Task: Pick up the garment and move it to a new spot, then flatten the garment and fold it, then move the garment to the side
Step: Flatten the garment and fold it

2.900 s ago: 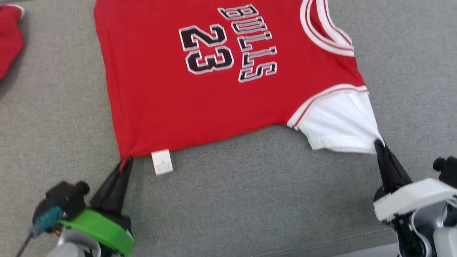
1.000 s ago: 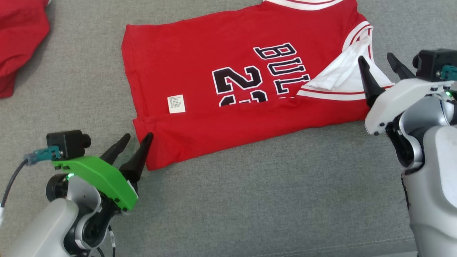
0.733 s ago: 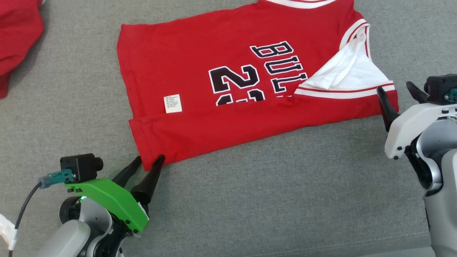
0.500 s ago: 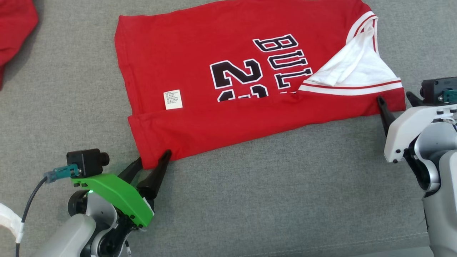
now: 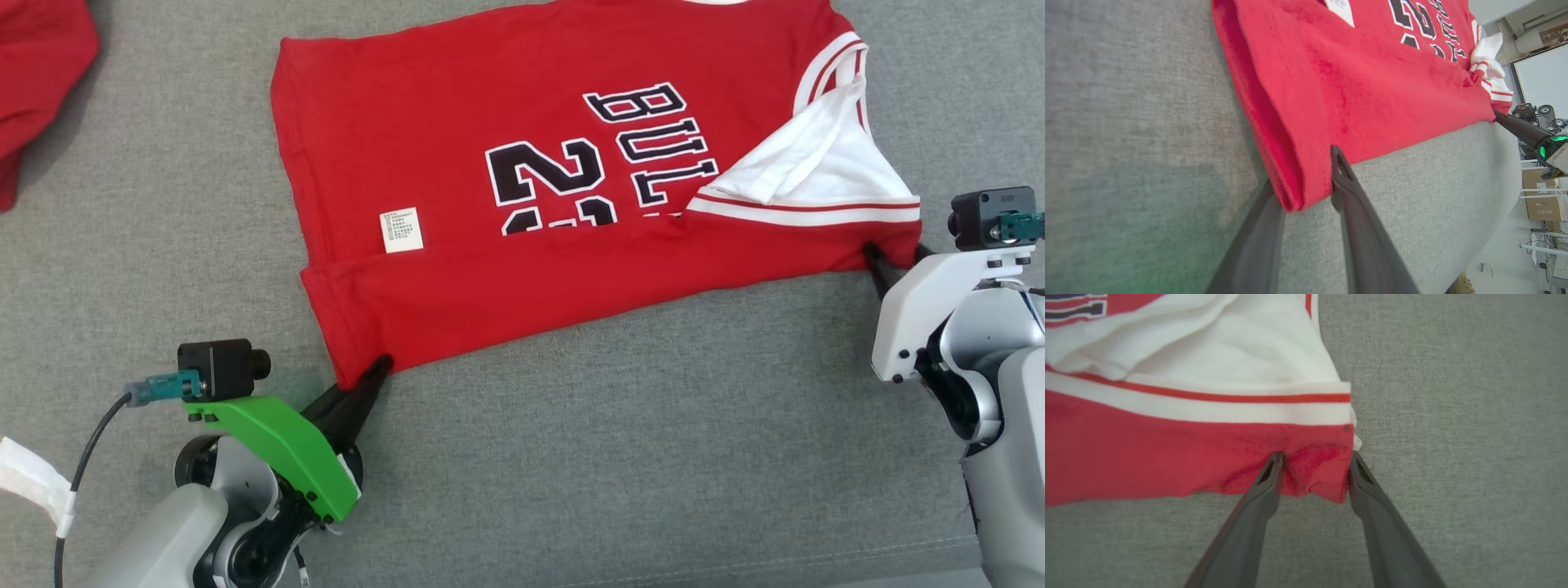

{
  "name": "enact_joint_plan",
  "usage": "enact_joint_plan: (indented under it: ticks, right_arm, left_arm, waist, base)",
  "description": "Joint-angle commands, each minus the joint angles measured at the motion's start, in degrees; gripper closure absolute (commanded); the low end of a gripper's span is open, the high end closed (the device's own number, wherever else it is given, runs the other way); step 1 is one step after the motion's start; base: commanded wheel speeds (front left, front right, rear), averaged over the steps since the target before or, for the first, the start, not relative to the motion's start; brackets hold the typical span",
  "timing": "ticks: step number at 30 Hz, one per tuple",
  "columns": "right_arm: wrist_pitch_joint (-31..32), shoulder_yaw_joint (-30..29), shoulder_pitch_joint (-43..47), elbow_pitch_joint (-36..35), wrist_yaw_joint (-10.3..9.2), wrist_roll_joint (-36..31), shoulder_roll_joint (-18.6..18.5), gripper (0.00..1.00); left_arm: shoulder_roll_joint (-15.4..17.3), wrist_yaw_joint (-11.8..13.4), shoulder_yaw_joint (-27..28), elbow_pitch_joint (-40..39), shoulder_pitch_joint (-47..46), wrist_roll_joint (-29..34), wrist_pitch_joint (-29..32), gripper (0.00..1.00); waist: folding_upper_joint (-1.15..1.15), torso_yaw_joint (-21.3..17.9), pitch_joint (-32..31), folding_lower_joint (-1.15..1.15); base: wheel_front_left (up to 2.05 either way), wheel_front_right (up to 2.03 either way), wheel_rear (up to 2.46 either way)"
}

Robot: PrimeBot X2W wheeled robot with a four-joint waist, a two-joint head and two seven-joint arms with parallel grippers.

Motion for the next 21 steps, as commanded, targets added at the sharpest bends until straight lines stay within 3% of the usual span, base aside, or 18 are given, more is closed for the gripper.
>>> enact_joint_plan:
  ticks: [1,7,11,17,19,20,21]
  right_arm:
    - [0.3,0.3,0.9,1.4,-0.02,0.7,-0.3,1.0]
    - [1.7,-1.0,3.9,-1.7,-0.08,5.9,-4.1,1.0]
    - [7.4,-0.7,10.0,-6.8,-0.08,11.5,-8.4,1.0]
    - [12.9,-2.2,19.0,-12.5,-0.07,16.7,-10.6,1.0]
    - [12.6,-3.4,20.6,-12.2,-0.07,15.5,-10.2,0.97]
    - [12.2,-3.5,21.6,-12.4,-0.07,14.8,-10.1,0.35]
    - [11.8,-3.9,21.9,-12.5,-0.07,14.6,-9.8,0.0]
  left_arm:
    - [0.3,-0.4,-0.6,1.0,1.3,-0.4,0.7,1.0]
    - [4.5,-1.3,0.1,-2.7,4.3,-2.0,2.0,1.0]
    - [8.1,-1.0,-0.4,-9.6,9.6,-3.1,3.0,1.0]
    - [8.3,1.5,-2.6,-15.9,17.2,-3.8,1.6,1.0]
    - [8.2,2.4,-3.9,-15.1,17.4,-1.8,1.7,0.56]
    - [7.7,2.9,-4.8,-14.7,17.1,-0.7,1.9,0.0]
    - [7.3,3.2,-4.9,-14.5,17.0,-0.5,1.7,0.0]
  waist:
    - [0.0,-0.1,-1.1,0.0]
    - [0.0,0.3,-4.8,0.0]
    - [0.0,0.4,-6.2,0.0]
    - [0.0,0.2,-6.1,0.0]
    - [0.0,0.5,-6.1,0.0]
    - [0.0,0.8,-6.2,0.0]
    - [0.0,0.9,-6.2,0.0]
  base:
    - [0.0,0.0,0.0]
    - [0.0,0.0,0.0]
    - [0.0,0.0,0.0]
    - [0.0,0.0,0.0]
    - [0.0,0.0,0.0]
    - [0.0,0.0,0.0]
    - [0.0,0.0,0.0]
